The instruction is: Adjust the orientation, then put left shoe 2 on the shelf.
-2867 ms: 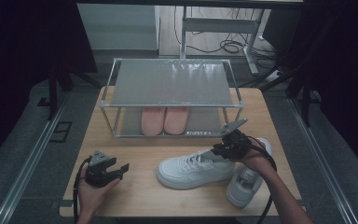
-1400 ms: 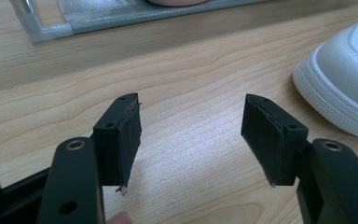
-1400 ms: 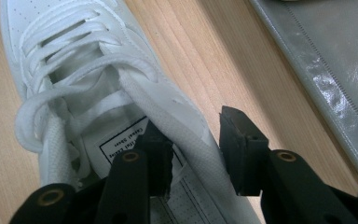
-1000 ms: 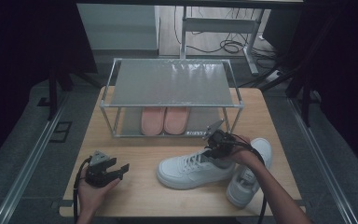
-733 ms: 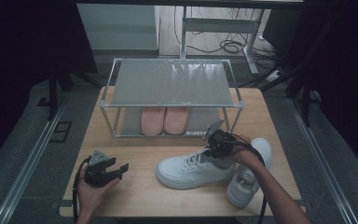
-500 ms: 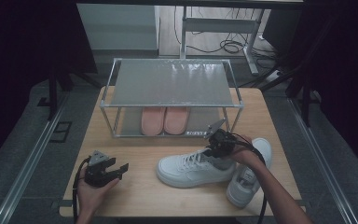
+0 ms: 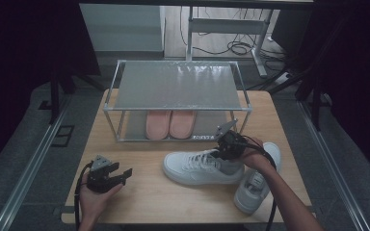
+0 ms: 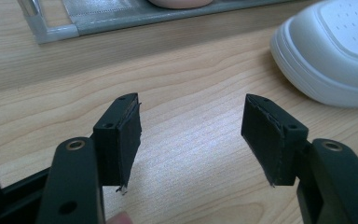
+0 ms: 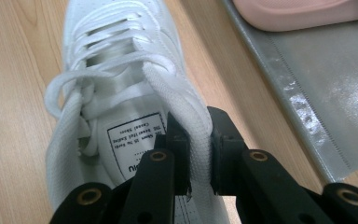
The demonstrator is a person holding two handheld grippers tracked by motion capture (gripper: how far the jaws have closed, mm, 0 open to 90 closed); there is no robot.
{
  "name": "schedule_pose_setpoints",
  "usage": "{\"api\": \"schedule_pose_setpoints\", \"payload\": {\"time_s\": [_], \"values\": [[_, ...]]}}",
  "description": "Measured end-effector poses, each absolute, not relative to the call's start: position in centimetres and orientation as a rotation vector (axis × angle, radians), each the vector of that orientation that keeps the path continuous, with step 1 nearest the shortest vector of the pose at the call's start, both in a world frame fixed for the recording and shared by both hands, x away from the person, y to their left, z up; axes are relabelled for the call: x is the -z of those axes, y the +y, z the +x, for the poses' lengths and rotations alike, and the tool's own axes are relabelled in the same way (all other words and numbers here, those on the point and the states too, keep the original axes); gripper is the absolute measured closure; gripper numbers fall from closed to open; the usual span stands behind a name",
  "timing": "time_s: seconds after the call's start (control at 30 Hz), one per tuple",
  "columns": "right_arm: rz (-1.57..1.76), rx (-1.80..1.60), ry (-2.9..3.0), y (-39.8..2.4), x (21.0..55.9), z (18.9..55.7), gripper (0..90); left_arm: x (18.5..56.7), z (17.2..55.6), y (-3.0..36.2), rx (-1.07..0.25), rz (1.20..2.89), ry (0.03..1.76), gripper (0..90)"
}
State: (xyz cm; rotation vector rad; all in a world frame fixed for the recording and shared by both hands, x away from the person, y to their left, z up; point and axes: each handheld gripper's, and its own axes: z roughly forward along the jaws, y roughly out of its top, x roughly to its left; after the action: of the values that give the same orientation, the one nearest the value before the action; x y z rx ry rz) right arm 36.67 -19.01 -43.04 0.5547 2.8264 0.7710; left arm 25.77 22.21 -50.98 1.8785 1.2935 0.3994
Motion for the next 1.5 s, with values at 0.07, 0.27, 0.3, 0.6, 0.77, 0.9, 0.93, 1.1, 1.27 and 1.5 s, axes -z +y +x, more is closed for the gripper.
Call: {"api": "schedule_pose_setpoints", "payload": {"time_s": [0.07,0.27,0.3,0.6,0.77,0.9,0.93,1.1,1.27,1.5], "values": [[0.567,-0.780,2.822,-19.1,42.9,36.7,80.9,51.0,25.8,22.2,-0.400,1.879,1.293,38.1],[0.585,-0.807,2.812,-19.3,42.6,36.6,81.1,51.0,25.8,22.2,-0.400,1.878,1.294,38.1],[0.593,-0.810,2.812,-19.3,42.6,36.6,81.1,51.0,25.8,22.2,-0.400,1.878,1.294,38.1],[0.597,-0.869,2.777,-19.6,41.5,36.2,81.3,50.9,25.5,22.5,-0.403,1.869,1.302,38.1],[0.618,-0.907,2.759,-19.5,40.7,35.9,81.3,51.0,25.6,22.4,-0.402,1.873,1.301,38.1],[0.615,-0.926,2.745,-19.3,40.1,35.6,81.3,51.0,25.6,22.4,-0.399,1.871,1.303,38.1],[0.616,-0.928,2.742,-19.2,40.0,35.6,81.3,51.0,25.6,22.4,-0.399,1.870,1.303,38.1],[0.655,-0.959,2.720,-19.0,39.0,35.4,81.3,50.9,25.6,22.6,-0.403,1.866,1.299,38.1],[0.670,-0.993,2.704,-18.9,38.4,35.2,81.3,50.9,25.6,22.5,-0.400,1.862,1.303,38.1],[0.697,-1.051,2.681,-18.6,37.1,34.9,81.3,50.8,25.7,22.6,-0.398,1.858,1.298,38.1]]}}
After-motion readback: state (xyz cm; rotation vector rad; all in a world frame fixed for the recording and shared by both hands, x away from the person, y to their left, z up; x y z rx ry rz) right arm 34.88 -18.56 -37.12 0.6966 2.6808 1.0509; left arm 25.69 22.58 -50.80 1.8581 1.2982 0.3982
